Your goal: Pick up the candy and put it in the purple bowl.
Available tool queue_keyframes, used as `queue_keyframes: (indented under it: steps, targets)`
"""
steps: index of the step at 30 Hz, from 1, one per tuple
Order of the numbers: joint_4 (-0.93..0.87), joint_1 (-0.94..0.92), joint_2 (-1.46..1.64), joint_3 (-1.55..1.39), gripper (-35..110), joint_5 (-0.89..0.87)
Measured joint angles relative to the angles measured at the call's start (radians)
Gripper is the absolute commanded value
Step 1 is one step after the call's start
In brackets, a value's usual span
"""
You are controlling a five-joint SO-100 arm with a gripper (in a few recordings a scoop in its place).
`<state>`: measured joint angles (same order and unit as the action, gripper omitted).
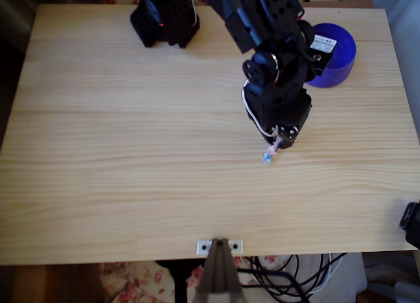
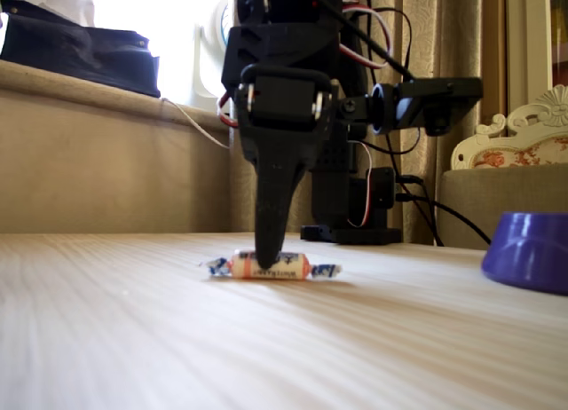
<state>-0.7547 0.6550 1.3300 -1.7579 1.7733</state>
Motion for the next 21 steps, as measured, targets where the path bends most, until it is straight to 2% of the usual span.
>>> queue_keyframes:
  steps: [3,8,17,21]
  targets:
    - [-0.003,0.000,0.014,0.002,1,-0.031]
    - [-0.100,-0.020,0.032,0.083,1,-0.201]
    - [-0.494,-0.060,0.034,0.583,0,-0.727]
    - [-0.626,-0.020,0.104,0.660,0,-0.919]
